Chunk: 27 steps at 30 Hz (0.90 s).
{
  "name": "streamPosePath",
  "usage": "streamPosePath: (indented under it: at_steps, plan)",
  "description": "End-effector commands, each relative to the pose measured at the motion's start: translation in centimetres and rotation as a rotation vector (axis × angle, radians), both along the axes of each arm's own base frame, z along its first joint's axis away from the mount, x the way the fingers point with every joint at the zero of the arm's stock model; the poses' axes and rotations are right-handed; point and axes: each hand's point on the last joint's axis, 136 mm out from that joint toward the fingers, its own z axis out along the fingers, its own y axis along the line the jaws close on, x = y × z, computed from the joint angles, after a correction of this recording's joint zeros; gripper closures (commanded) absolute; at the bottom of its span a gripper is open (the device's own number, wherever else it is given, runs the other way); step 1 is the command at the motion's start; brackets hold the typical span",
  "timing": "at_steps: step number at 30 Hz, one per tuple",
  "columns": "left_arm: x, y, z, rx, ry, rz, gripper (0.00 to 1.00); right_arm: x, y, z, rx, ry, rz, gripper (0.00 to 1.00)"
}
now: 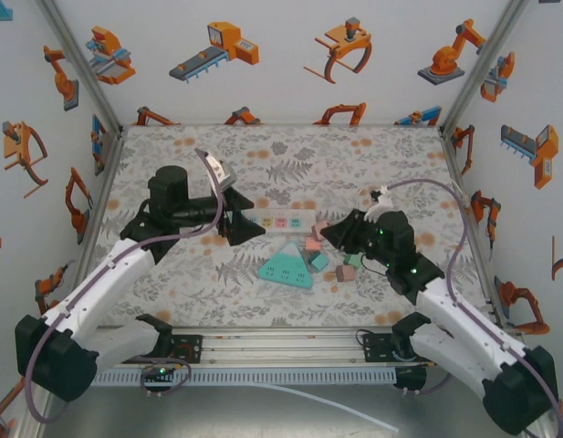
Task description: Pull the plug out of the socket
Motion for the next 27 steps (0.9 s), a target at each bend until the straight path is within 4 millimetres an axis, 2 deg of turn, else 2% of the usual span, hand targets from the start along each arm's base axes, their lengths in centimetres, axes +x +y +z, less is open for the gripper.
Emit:
streamPosePath:
  at_steps: [1, 5, 10, 15, 19, 22, 27]
  plan:
    - [-2.2, -0.2, 0.1, 0.025, -0.138, -0.108, 0.17, -2.7, -1.8, -3.6, -0.015, 0.152, -0.044, 1.00]
    - [-2.6, -0.2, 0.2, 0.033, -0.151, -0.122, 0.11, -4.9, -2.9, -7.0, -0.046, 0.222, -0.049, 1.00]
    - [-2.3, -0.3, -0.2, 0.046, -0.140, -0.122, 0.00, -5.7, -2.6, -9.5, -0.066, 0.258, -0.033, 1.00]
    - [-1.6, -0.3, -0.7, 0.076, -0.123, -0.092, 0.03, -5.6, -1.9, -11.6, -0.100, 0.288, -0.033, 1.00]
    - [-0.2, 0.1, -1.9, 0.137, -0.106, -0.027, 0.03, -5.4, -0.6, -12.9, -0.106, 0.281, -0.012, 0.99]
    - [0.0, 0.2, -2.1, 0.149, -0.106, -0.013, 0.03, -5.5, -0.1, -13.6, -0.132, 0.293, -0.001, 0.91]
    - [0.4, 0.4, -2.2, 0.159, -0.111, 0.009, 0.03, -6.0, 0.1, -14.8, -0.151, 0.325, -0.020, 0.66]
